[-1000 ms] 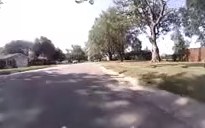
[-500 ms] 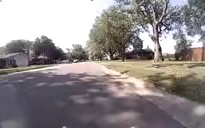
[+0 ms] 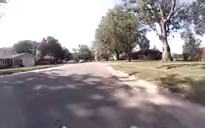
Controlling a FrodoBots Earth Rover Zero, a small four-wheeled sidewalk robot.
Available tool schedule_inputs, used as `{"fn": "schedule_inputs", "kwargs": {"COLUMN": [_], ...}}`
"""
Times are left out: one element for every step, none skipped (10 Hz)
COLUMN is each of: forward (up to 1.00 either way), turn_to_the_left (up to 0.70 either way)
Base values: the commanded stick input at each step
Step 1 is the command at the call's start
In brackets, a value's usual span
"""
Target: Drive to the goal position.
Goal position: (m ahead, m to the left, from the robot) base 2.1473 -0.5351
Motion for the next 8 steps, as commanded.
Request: {"fn": "schedule_inputs", "kwargs": {"forward": [0.69, 0.69, 0.69, 0.69, 0.69, 0.69, 0.69, 0.69], "turn_to_the_left": [0.03, 0.03, 0.03, 0.03, 0.03, 0.03, 0.07, 0.15]}}
